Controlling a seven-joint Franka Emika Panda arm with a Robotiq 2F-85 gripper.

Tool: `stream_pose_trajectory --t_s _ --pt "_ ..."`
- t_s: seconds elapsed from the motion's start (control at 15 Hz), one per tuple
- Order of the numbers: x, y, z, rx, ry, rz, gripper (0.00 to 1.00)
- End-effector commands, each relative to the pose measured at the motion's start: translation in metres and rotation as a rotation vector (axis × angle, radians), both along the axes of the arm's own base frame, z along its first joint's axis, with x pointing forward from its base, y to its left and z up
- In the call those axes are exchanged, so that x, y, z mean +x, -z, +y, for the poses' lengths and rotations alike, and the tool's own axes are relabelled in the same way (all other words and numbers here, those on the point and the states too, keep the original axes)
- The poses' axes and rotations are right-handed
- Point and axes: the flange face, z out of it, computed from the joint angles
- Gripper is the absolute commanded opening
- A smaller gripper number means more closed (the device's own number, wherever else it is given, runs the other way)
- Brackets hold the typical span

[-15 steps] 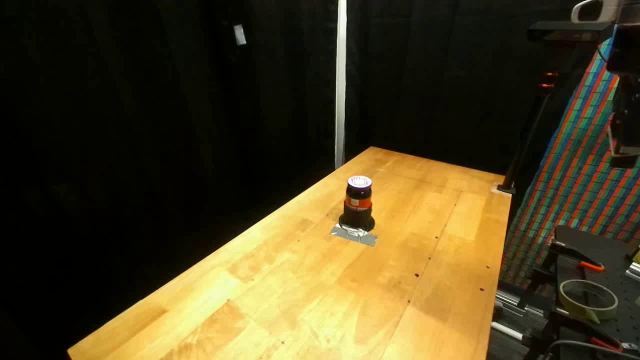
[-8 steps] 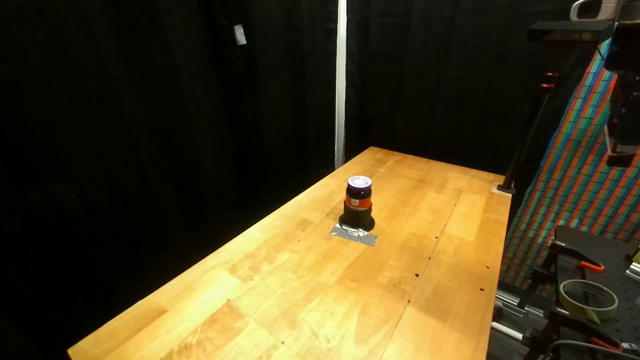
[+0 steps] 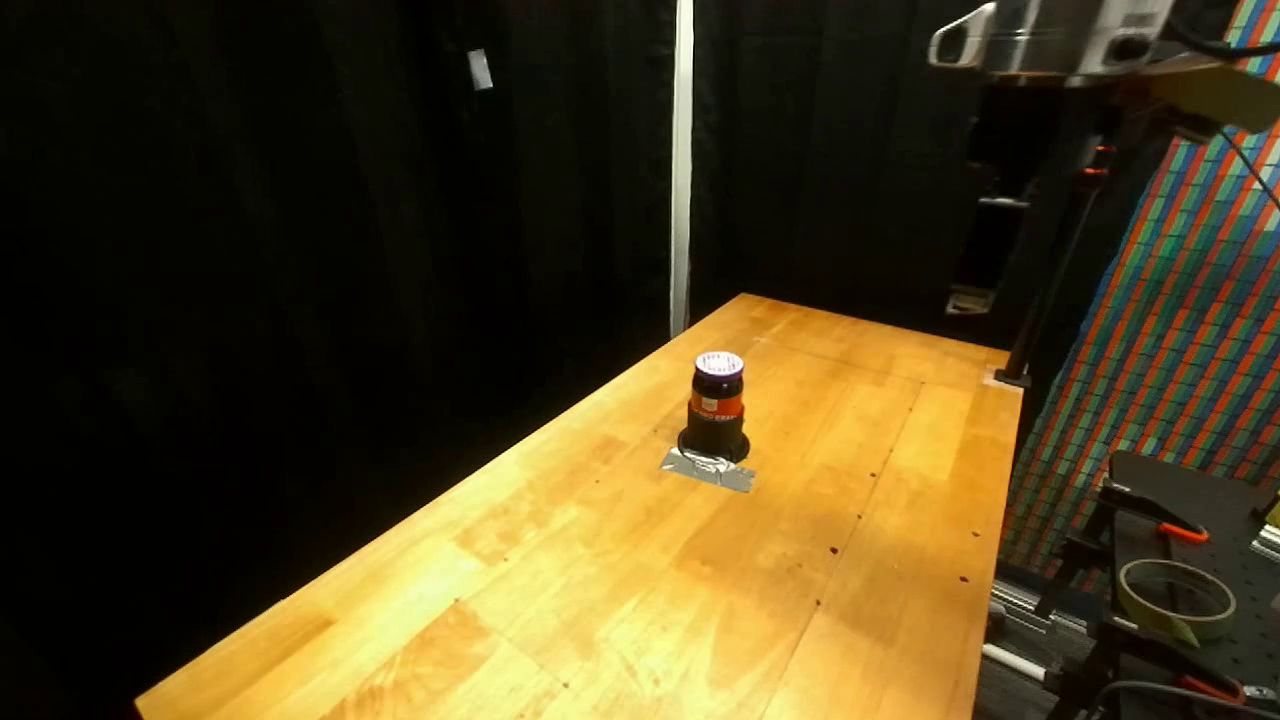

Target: Put the rubber band around the jar.

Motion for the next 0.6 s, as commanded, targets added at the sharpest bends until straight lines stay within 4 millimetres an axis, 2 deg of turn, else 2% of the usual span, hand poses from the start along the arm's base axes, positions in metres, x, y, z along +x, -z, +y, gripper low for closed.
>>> stream_pose_trajectory --t_s 0.0,0.27,0.53 --pt "0.08 0.022 0.014 0.028 0.019 -0.063 1.0" --pt "0.146 0.053 0.011 0.008 0.053 -0.109 1.0" --pt "0.193 0.08 -0.005 -0.023 0.088 -0.092 1.0"
